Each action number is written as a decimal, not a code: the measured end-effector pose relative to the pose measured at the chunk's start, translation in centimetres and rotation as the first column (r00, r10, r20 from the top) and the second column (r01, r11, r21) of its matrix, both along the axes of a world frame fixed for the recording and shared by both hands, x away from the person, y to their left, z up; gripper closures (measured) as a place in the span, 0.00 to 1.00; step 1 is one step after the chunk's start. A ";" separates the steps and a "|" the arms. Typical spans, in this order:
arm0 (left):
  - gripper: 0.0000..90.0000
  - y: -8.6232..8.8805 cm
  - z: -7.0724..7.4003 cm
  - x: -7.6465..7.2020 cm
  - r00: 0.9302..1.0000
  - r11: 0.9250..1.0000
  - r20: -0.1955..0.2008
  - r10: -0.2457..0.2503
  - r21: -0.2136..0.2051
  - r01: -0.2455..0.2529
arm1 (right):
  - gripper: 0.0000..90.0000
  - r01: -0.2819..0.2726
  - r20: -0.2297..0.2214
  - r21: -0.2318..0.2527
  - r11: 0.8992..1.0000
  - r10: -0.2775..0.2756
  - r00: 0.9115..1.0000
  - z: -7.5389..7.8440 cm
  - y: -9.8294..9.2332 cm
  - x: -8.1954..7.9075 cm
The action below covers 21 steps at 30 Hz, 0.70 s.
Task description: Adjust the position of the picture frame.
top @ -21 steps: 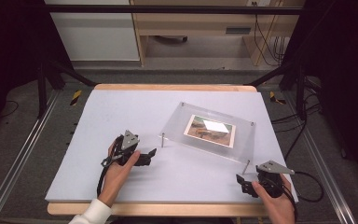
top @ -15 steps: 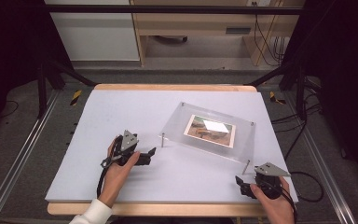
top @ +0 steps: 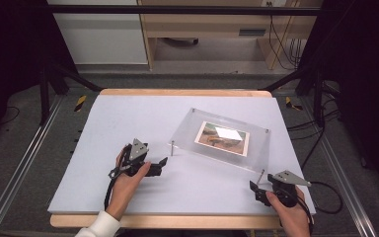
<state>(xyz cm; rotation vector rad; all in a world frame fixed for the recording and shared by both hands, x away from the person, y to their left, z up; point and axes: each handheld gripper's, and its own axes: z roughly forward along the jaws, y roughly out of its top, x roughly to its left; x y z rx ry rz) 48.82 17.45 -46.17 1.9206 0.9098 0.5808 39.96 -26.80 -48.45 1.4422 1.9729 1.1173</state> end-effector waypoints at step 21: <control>0.09 -0.3 0.4 -0.2 1.000 1.000 -0.013 -0.016 -0.017 0.016 | 0.67 0.011 0.048 0.075 0.997 -0.015 0.999 0.4 -0.6 1.3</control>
